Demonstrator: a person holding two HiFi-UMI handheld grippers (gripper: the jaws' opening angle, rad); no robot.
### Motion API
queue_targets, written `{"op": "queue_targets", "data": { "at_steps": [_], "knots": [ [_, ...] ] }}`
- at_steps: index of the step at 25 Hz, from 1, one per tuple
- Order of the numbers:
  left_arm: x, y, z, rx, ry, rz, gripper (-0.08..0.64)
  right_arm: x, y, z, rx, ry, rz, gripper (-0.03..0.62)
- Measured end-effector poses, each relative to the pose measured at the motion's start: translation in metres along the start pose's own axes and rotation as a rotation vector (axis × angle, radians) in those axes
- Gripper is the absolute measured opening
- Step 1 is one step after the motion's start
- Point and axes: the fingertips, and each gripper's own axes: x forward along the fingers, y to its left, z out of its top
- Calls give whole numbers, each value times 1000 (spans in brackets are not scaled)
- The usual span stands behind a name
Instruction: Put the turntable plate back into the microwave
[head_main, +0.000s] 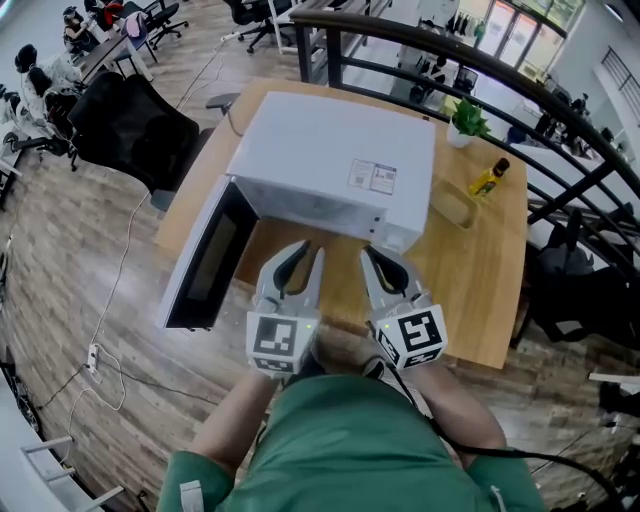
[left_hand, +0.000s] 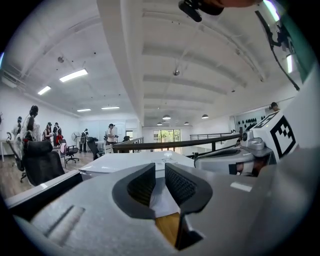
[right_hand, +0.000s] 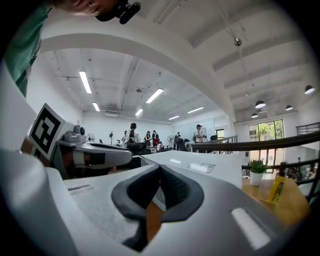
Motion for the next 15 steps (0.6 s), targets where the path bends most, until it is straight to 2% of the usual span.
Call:
{"op": "queue_targets", "data": {
  "at_steps": [3, 15],
  "knots": [
    [0, -8, 7, 27, -12, -1, 67, -7, -2, 9, -17, -16, 6, 5],
    [1, -13, 25, 6, -57, -1, 57, -16, -5, 24, -37, -56, 7, 3]
  ]
}}
